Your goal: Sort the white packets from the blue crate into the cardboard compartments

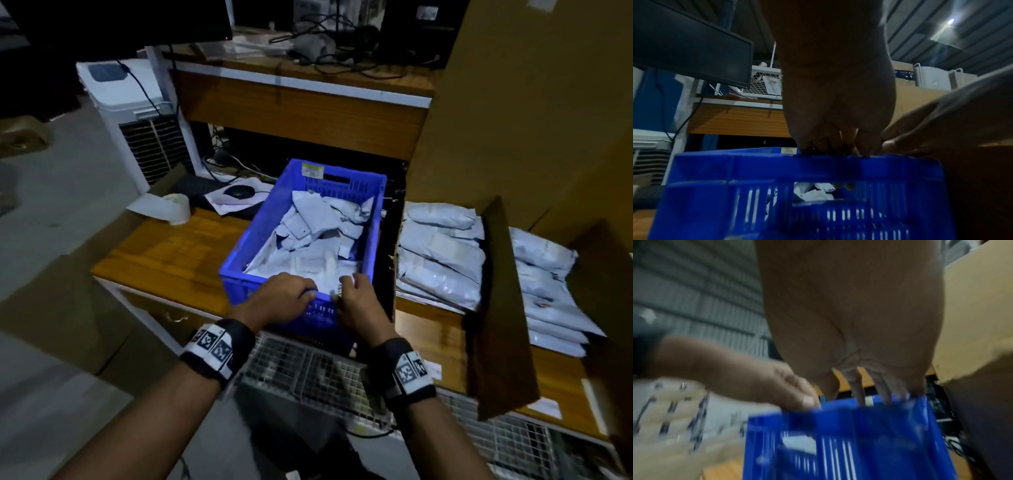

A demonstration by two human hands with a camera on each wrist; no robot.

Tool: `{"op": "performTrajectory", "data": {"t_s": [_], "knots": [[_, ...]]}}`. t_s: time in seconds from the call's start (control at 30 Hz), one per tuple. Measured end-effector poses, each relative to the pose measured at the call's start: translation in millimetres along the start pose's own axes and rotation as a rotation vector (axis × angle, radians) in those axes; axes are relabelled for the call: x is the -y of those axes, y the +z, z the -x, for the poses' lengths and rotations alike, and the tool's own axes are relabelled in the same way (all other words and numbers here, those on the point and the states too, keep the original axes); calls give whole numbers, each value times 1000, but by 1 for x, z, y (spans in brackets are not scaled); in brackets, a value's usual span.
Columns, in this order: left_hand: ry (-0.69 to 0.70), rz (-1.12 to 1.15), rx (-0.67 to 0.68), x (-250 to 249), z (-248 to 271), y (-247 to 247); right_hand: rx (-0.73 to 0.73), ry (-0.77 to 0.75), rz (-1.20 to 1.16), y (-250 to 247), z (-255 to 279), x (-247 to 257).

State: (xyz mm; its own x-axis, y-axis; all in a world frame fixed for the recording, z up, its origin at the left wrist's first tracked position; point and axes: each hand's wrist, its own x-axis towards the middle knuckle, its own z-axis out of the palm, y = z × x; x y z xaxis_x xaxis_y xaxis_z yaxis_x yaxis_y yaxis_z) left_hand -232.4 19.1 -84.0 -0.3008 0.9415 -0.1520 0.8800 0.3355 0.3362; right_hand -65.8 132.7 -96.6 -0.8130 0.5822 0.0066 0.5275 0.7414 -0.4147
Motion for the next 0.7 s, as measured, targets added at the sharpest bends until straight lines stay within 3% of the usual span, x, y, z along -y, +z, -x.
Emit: {"op": "performTrajectory", "data": {"t_s": [0.2, 0.37, 0.53, 0.7], "knots": [[13, 22, 229, 20, -27, -24, -18, 150, 164, 19, -30, 8], [57, -119, 453, 38, -66, -53, -60, 258, 179, 17, -58, 8], [34, -199, 488, 56, -123, -78, -106, 291, 212, 18, -71, 4], [0, -262, 360, 60, -184, -85, -81, 319, 264, 18, -72, 7]]}}
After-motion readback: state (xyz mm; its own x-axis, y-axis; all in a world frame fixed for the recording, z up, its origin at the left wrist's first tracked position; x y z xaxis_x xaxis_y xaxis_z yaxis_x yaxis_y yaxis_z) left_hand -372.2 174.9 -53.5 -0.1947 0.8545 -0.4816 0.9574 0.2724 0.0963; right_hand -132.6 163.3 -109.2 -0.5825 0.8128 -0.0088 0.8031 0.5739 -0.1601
